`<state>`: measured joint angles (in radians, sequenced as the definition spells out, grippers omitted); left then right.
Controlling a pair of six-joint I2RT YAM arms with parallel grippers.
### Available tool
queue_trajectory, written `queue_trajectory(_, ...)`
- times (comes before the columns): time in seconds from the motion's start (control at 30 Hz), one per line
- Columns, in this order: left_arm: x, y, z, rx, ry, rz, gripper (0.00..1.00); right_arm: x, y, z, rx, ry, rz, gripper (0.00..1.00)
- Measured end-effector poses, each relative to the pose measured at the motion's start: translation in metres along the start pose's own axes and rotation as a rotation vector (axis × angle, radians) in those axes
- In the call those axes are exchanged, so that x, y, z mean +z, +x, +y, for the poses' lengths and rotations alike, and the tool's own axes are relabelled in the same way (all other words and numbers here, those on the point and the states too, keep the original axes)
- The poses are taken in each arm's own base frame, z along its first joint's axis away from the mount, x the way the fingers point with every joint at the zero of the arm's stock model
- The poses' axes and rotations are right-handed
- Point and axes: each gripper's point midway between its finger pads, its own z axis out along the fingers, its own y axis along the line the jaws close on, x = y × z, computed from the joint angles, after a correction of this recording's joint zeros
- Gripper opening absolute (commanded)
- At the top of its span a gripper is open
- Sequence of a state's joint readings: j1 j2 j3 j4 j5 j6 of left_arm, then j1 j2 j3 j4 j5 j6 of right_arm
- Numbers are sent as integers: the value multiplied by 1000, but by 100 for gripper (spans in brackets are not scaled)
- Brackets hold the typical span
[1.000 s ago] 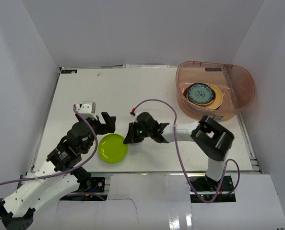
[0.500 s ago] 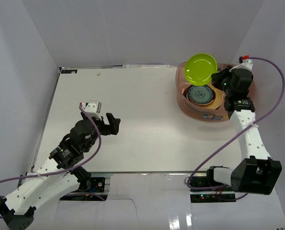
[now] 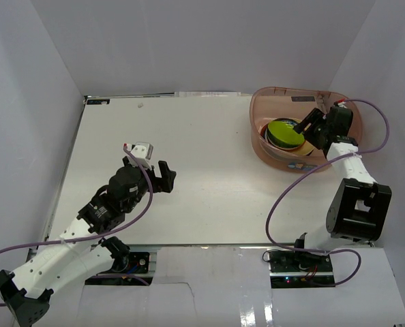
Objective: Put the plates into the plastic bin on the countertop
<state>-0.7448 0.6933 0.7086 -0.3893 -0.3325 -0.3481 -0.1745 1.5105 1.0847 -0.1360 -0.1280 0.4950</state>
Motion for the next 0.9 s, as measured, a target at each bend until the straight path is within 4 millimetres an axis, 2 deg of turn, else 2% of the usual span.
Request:
queue_trajectory(0.03, 0, 1, 0, 0, 2, 3, 98, -1, 0, 1, 2, -6, 2, 97)
queue_trajectory(0.07, 1, 1, -1, 0, 4, 4, 98, -2, -2, 3, 7, -9, -4, 90)
queue_trajectory(0.2, 1, 1, -6, -4, 32, 8, 98, -25, -17, 17, -14, -50, -65, 90)
queue_trajectory(0.3, 1, 0, -14, -16, 71, 10, 98, -64, -30, 45, -43, -148, -154, 90)
queue_trajectory(0.33, 2, 0, -17, -19, 85, 13, 98, -79, -28, 56, -60, -192, -182, 90)
queue_trajectory(0.37, 2, -1, -21, -23, 99, 17, 98, -96, -21, 70, -83, -247, -200, 90)
queue_trajectory(0.43, 3, -5, -27, -31, 126, 16, 98, -127, 9, 102, -146, -387, -212, 90)
queue_trajectory(0.53, 2, -15, -36, -51, 156, -3, 98, -159, 77, 136, -233, -606, -125, 90)
queue_trajectory(0.57, 2, -18, -37, -56, 161, -8, 98, -165, 97, 137, -250, -646, -87, 90)
queue_trajectory(0.63, 0, -23, -41, -64, 174, -18, 98, -174, 123, 132, -264, -682, -39, 90)
queue_trajectory(0.73, -2, -30, -42, -73, 179, -31, 98, -196, 133, 126, -277, -719, -51, 90)
queue_trajectory(0.9, -15, -49, -42, -93, 186, -85, 98, -253, 102, 137, -334, -796, -246, 90)
